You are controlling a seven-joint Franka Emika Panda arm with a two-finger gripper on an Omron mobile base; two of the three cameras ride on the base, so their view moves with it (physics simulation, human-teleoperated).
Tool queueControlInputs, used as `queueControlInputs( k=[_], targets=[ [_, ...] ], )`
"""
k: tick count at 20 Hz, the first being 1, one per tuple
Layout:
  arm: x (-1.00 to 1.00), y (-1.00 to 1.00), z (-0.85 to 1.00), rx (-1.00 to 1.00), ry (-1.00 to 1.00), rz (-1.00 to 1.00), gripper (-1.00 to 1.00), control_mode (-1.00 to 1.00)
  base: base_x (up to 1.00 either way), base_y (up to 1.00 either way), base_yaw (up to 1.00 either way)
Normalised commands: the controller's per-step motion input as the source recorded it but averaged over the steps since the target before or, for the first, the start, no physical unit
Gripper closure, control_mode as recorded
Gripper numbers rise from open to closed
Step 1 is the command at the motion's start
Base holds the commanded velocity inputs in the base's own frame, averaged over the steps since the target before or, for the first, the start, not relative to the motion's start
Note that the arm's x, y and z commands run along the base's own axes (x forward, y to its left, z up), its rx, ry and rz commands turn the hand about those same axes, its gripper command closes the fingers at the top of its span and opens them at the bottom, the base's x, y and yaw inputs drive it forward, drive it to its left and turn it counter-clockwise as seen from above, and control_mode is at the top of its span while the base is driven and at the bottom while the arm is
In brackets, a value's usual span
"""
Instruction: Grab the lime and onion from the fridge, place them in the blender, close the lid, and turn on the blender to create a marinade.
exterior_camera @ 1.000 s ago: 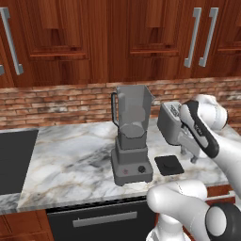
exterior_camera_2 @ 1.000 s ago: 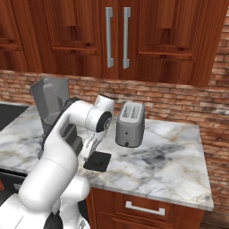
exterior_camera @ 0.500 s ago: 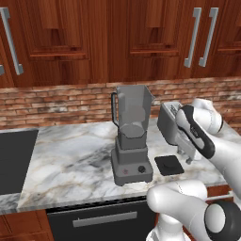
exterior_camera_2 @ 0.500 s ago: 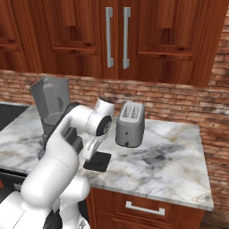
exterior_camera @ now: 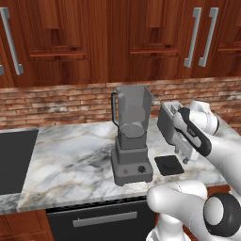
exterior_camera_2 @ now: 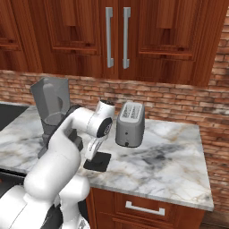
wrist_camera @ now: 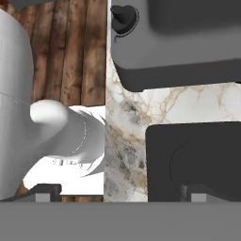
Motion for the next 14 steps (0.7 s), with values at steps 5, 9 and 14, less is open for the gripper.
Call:
queueControlInputs(
  k=[5, 9, 14],
  targets=[
    [0.23, 0.00, -0.34, 0.00, -0.02, 0.00, -1.00, -1.00, 0.00, 0.00, 0.00],
    [0.28, 0.00, -0.35, 0.00, -0.03, 0.00, -1.00, -1.00, 0.00, 0.00, 0.00],
    [0.21, 0.00, -0.22, 0.00, -0.04, 0.00, -1.00, -1.00, 0.00, 0.00, 0.00]
  ],
)
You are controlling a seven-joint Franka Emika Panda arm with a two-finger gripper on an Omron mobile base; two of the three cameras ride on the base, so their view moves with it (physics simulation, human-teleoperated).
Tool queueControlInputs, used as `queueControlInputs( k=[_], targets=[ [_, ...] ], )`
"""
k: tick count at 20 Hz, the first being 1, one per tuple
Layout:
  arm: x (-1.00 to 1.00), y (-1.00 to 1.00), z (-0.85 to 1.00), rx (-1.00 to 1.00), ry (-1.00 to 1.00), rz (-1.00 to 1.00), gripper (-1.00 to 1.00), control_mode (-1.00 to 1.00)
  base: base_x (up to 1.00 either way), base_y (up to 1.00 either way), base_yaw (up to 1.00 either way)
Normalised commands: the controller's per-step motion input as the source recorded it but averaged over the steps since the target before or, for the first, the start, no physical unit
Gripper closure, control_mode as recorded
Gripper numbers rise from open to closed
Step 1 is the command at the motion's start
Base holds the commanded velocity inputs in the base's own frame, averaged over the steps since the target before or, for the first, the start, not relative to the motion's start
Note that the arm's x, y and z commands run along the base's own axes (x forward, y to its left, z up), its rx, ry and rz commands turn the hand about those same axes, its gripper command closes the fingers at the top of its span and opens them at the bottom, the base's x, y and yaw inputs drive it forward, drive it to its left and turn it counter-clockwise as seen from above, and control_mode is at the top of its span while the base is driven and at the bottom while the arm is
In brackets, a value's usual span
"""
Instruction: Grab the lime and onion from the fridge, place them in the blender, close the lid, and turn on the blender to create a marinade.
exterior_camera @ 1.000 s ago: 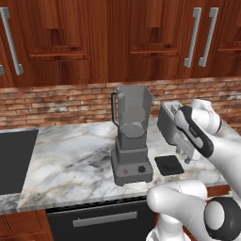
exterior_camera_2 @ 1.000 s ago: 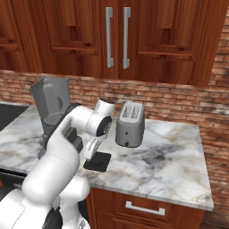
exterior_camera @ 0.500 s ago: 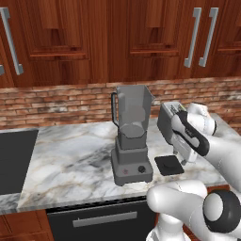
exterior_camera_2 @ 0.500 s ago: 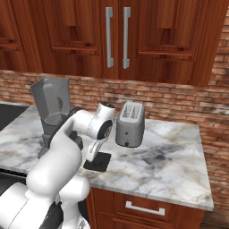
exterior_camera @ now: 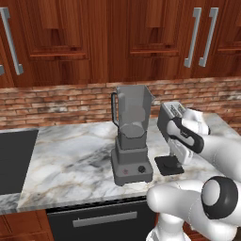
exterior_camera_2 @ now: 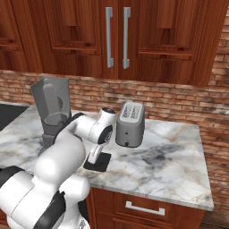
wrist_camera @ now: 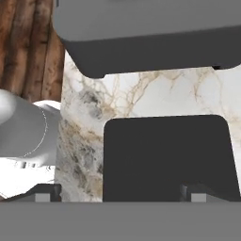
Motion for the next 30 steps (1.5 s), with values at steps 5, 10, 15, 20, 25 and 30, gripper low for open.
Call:
queueControlInputs(
  k=[5, 10, 15, 20, 25, 30],
  targets=[
    [0.13, 0.00, -0.15, 0.00, 0.00, 0.01, -1.00, -1.00, 0.00, 0.00, 0.00],
    [0.01, 0.00, -0.09, 0.00, 0.00, 0.03, -1.00, -1.00, 0.00, 0.00, 0.00],
    [0.00, 0.00, -0.28, 0.00, 0.05, 0.06, -1.00, -1.00, 0.00, 0.00, 0.00],
    [0.00, 0.00, -0.17, 0.00, 0.00, 0.04, -1.00, -1.00, 0.00, 0.00, 0.00],
    [0.05, 0.00, -0.09, 0.00, 0.00, 0.01, -1.00, -1.00, 0.00, 0.00, 0.00],
    [0.02, 0.00, 0.00, 0.00, -0.01, 0.00, -1.00, -1.00, 0.00, 0.00, 0.00]
  ],
)
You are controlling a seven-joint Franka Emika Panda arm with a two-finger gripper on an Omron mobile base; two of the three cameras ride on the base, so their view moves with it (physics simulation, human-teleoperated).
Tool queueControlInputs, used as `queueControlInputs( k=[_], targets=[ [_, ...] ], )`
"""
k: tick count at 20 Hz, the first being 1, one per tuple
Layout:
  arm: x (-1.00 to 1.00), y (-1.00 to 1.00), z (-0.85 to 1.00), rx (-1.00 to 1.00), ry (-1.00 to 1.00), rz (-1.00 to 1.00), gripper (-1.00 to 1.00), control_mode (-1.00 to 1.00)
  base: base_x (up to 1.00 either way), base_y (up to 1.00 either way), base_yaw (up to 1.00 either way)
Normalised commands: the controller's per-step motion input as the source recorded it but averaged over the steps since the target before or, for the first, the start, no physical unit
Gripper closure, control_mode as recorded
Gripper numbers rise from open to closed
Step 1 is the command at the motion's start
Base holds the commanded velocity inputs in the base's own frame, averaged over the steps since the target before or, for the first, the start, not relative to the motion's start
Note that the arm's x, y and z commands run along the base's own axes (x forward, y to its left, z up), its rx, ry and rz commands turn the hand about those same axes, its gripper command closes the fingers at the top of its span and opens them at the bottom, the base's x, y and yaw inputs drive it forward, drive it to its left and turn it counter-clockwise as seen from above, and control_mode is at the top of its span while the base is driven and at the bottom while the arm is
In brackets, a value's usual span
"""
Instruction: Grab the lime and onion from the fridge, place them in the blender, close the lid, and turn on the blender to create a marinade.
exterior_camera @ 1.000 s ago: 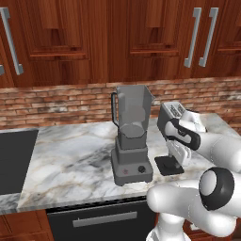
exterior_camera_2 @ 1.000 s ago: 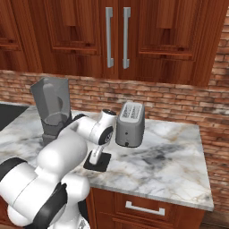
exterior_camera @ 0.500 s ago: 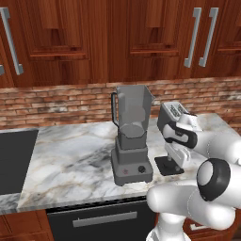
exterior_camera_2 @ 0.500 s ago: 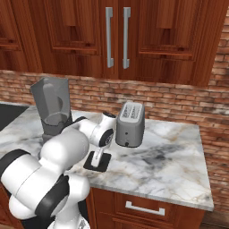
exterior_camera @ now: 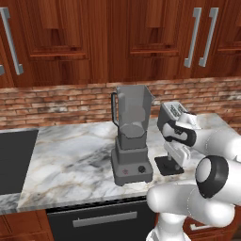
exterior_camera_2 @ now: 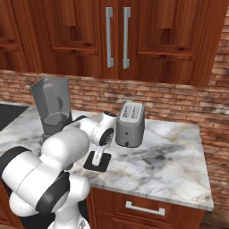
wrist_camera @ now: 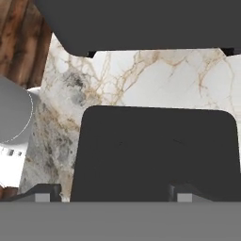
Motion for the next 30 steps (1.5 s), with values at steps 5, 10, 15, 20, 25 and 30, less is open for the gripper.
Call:
queueControlInputs(
  k=[5, 10, 15, 20, 25, 30],
  targets=[
    [-0.01, 0.09, 0.00, 0.00, -0.05, 0.00, -1.00, -1.00, 0.00, 0.00, 0.00],
    [0.00, 0.01, 0.00, 0.00, -0.02, 0.00, -1.00, -1.00, 0.00, 0.00, 0.00],
    [0.03, 0.02, 0.00, 0.00, 0.00, 0.00, -1.00, -1.00, 0.00, 0.00, 0.00],
    [0.01, 0.00, -0.14, -0.03, 0.04, 0.00, -1.00, -1.00, 0.00, 0.00, 0.00],
    [0.00, 0.00, -0.13, -0.02, 0.01, 0.00, -1.00, -1.00, 0.00, 0.00, 0.00],
    [0.00, 0.00, -0.17, -0.02, 0.00, 0.00, -1.00, -1.00, 0.00, 0.00, 0.00]
  ],
)
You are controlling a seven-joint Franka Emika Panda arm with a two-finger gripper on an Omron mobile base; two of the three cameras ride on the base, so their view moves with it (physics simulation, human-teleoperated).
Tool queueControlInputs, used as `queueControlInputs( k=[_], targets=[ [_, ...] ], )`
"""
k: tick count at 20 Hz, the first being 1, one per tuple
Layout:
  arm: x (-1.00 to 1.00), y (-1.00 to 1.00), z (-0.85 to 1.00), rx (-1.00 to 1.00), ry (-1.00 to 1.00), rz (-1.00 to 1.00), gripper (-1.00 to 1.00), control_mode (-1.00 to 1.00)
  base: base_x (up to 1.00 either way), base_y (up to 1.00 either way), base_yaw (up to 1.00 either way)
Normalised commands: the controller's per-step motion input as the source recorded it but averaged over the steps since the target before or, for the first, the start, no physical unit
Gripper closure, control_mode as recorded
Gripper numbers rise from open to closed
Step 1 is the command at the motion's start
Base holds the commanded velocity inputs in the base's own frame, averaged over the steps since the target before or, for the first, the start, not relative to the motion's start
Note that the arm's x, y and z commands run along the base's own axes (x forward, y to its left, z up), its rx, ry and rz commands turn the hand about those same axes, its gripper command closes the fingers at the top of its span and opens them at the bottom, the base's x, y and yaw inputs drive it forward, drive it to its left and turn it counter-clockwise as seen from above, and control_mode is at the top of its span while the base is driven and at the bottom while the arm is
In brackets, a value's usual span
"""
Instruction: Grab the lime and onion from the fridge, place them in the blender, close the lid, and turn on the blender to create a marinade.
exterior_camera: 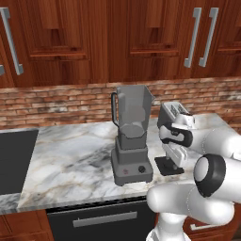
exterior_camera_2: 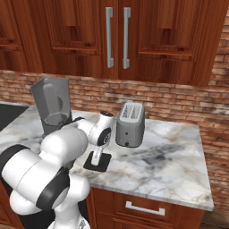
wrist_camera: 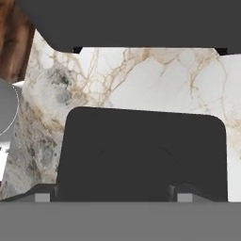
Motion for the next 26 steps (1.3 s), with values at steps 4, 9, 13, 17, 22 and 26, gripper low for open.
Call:
queueControlInputs(
  k=[4, 9, 13, 17, 22, 26],
  targets=[
    [-0.01, 0.00, -0.10, 0.00, -0.03, 0.00, -1.00, -1.00, 0.00, 0.00, 0.00],
    [0.00, 0.00, 0.00, 0.00, -0.13, 0.00, -1.00, -1.00, 0.00, 0.00, 0.00],
    [0.11, 0.00, 0.00, 0.00, -0.04, -0.02, -1.00, -1.00, 0.00, 0.00, 0.00],
    [0.00, 0.03, -0.08, 0.00, 0.00, 0.00, -1.00, -1.00, 0.00, 0.00, 0.00],
    [0.00, 0.03, -0.21, 0.00, 0.00, 0.00, -1.00, -1.00, 0.00, 0.00, 0.00],
    [0.00, 0.00, -0.23, 0.00, 0.00, 0.00, -1.00, -1.00, 0.00, 0.00, 0.00]
  ],
)
